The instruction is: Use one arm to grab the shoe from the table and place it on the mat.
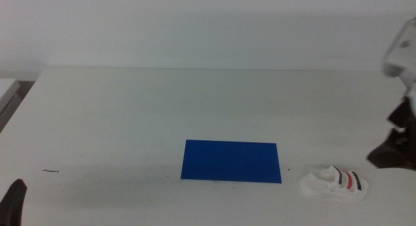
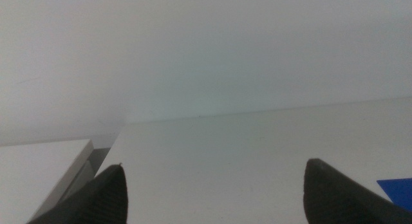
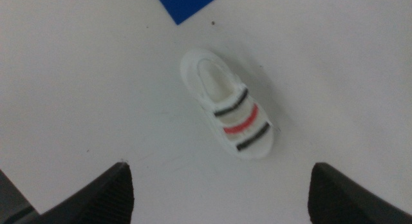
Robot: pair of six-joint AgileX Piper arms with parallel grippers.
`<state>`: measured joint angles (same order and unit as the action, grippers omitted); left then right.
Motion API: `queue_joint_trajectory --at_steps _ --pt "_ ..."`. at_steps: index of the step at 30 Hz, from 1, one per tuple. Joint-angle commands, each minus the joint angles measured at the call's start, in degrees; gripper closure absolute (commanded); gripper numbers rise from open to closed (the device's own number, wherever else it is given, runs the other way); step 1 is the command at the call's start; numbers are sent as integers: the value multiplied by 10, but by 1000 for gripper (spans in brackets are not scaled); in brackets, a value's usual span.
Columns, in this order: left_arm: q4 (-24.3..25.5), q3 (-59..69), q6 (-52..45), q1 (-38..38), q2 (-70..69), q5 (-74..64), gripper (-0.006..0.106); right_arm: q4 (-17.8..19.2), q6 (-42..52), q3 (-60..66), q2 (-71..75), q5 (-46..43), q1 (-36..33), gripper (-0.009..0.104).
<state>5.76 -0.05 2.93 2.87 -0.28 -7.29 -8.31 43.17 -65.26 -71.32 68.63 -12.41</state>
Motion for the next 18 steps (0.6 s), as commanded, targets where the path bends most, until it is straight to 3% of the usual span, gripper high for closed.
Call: queue_joint_trajectory --at_steps 1,7,13,18 --pt "-2 1 2 0 3 6 7 -2 11 -4 -27 -17 -12 2" --pt "-2 1 2 0 3 6 7 -15 23 -4 -101 -59 -19 2" --pt "-2 1 2 0 3 6 7 17 194 -3 -169 -50 -23 2" --pt "-2 1 2 0 3 6 7 44 212 -3 -218 -79 -25 2"
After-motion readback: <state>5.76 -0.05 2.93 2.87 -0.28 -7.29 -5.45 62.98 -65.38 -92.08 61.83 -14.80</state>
